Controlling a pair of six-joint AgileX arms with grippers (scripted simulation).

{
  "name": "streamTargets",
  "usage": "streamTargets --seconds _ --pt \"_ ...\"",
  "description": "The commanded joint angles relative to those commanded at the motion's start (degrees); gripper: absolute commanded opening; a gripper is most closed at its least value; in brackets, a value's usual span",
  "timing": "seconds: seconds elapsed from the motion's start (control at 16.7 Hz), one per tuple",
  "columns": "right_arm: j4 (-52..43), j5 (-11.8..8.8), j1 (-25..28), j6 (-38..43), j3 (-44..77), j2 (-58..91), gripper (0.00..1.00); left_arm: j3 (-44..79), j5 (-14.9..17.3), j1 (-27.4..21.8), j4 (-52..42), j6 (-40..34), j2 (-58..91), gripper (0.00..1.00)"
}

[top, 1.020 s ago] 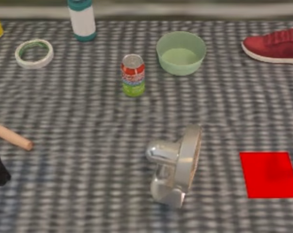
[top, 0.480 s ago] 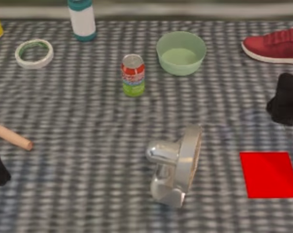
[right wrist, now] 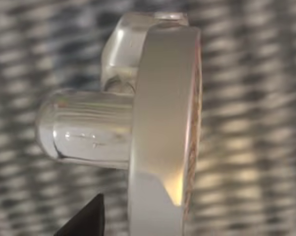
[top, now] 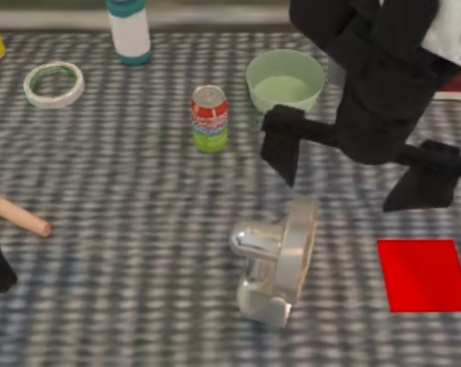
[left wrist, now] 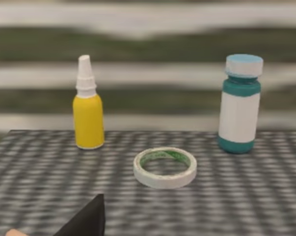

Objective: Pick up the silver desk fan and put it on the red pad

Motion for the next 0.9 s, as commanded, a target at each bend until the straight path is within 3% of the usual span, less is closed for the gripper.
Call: streamTargets --seconds 0.36,0.9 --pt "-8.2 0.1 4.8 6.5 12.8 11.8 1.0 0.0 0.0 0.0 0.0 0.0 0.0 1.0" --pt "-4.4 0.1 4.7 6.4 8.7 11.6 1.0 0.0 0.0 0.0 0.0 0.0 0.0 1.0"
